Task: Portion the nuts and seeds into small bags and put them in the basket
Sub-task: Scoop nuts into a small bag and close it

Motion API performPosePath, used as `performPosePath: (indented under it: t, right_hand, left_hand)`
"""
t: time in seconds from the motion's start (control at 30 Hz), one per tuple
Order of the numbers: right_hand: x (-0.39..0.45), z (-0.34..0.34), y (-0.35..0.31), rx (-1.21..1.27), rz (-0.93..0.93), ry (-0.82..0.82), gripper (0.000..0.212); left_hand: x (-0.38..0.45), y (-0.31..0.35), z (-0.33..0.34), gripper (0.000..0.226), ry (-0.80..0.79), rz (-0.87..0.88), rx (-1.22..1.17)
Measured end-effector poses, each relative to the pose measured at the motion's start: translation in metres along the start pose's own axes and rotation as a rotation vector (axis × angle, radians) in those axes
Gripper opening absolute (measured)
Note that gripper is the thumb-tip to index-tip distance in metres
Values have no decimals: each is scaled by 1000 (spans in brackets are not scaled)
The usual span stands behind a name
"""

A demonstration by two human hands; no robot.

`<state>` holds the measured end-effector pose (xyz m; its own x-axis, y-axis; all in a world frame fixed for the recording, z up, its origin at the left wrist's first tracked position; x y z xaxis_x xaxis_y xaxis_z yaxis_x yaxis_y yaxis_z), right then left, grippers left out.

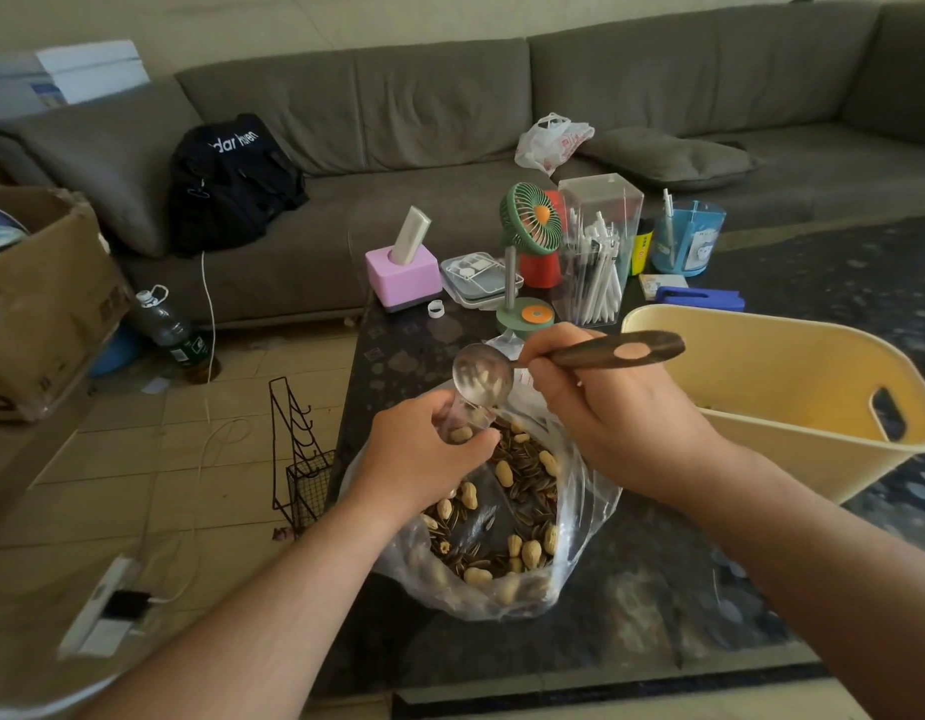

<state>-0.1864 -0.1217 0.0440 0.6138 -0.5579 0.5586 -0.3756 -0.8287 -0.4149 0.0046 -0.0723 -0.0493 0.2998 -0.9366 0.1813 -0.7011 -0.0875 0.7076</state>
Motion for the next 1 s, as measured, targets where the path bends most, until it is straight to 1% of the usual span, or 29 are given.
performPosePath:
  t: [0.1,0.2,0.23,0.3,0.37,0.4,0.47,0.63,0.8,0.87,0.9,1.0]
  right_hand:
    - [2,-2,12,26,99,42,14]
    - [1,-2,20,33,225,12,20]
    - [1,-1,22,32,279,-34,21]
    - [-3,8,29,90,410,-189,23]
    - [-11,23,31,187,523,-371,26]
    - [-16,31,30,217,549,-440,27]
    - [-22,45,29,258,567,-503,27]
    - [-24,62,28,372,607,-476,22]
    - [-26,77,16,409,558,-415,14]
    - [-27,84,11,429,524,-407,11]
    - [-28,86,9,417,502,-407,11]
    - [-29,88,7,403,483,-405,13]
  left_hand:
    - [1,-4,-1,16,7,-10,-16]
    - [3,-8,-6,24,23,-17,-16]
    - [5,-12,-8,26,32,-24,-13]
    - [7,-19,-12,25,47,-50,-24]
    - [9,-24,-16,13,63,-69,-36]
    - [9,-23,-19,5,71,-67,-44]
    - [9,-22,-23,8,101,-61,-72]
    - [11,-24,-30,3,148,-58,-111]
    - [10,-25,-30,5,132,-37,-77]
    - [10,-28,-30,27,139,-47,-99]
    - [11,-29,-30,30,141,-58,-104]
    - [11,-27,-34,22,167,-50,-83]
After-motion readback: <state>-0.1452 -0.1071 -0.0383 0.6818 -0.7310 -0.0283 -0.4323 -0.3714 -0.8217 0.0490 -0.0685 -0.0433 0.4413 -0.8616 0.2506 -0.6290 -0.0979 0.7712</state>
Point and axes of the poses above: each hand's wrist, its own x-axis towards the middle knuckle, its own z-axis out of the palm, y = z × x, the point moved 6 cm from there along x, towards the middle knuckle, and after that the axes turned 2 degrees about z, right-handed, at the moved point
